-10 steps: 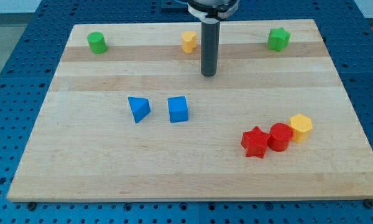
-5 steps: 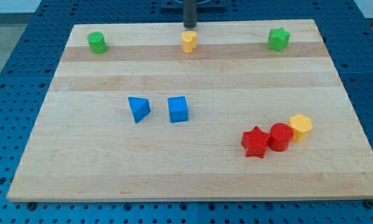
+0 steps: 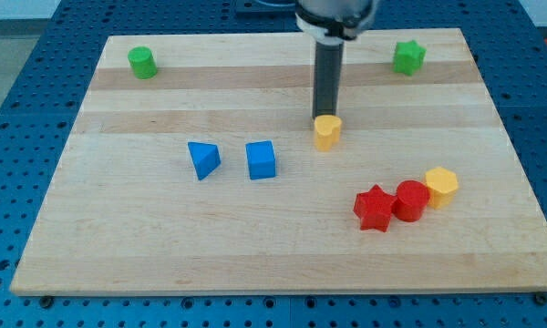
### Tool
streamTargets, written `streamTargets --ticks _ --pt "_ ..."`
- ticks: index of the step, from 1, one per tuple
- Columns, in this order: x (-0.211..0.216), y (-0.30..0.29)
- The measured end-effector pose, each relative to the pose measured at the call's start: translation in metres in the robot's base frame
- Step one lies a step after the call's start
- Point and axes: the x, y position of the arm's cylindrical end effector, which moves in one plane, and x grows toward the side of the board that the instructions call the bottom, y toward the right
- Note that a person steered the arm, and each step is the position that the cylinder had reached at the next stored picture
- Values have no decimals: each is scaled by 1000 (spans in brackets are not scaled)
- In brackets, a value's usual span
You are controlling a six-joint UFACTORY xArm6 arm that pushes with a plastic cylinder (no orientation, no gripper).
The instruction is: Move the yellow heart to the left of the red star
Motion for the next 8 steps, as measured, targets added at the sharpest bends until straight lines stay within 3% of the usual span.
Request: streamTargets --ticks 1,5,8 --pt "56 14" --pt "93 13" --pt "108 -65"
